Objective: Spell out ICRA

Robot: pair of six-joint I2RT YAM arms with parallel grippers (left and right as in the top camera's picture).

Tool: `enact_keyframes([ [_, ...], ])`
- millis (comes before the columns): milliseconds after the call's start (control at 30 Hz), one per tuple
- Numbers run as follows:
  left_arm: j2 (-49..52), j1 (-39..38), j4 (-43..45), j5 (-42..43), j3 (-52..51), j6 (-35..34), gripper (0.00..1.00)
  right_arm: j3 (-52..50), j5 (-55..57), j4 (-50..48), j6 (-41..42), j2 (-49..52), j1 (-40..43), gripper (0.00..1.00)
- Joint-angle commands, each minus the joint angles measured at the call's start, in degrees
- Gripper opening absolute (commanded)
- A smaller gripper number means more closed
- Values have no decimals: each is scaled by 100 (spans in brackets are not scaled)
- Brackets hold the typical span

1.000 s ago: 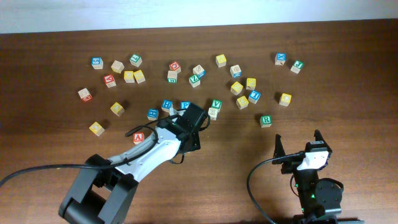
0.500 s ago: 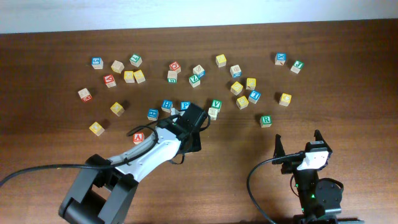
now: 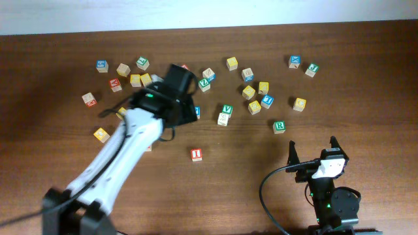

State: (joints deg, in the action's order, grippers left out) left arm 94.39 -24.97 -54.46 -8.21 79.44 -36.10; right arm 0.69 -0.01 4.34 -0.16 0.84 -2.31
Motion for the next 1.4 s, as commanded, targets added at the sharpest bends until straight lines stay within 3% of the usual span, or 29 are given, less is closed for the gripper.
enact_keyframes([
  [0, -632, 581, -299, -232, 184, 238, 98, -37, 48, 35, 20, -48, -35, 98],
  [267, -708, 2817, -933, -551, 120, 236, 99, -37, 46, 35, 20, -48, -35, 98],
  [433, -706, 3633, -1252, -101, 20, 234, 99, -37, 46, 35, 20, -48, -35, 98],
  [700, -697, 3622, -1198, 179, -210, 232, 99, -37, 48, 35, 20, -48, -35, 98],
  [900, -697, 3628, 9, 87, -975, 210, 95, -37, 46, 35, 20, -48, -35, 98],
  [1300, -697, 3628, 1115, 437, -1019, 367, 99, -37, 46, 35, 20, -48, -35, 98],
  [1367, -697, 3628, 1475, 437, -1019, 708, 99, -37, 46, 35, 20, -48, -35, 98],
])
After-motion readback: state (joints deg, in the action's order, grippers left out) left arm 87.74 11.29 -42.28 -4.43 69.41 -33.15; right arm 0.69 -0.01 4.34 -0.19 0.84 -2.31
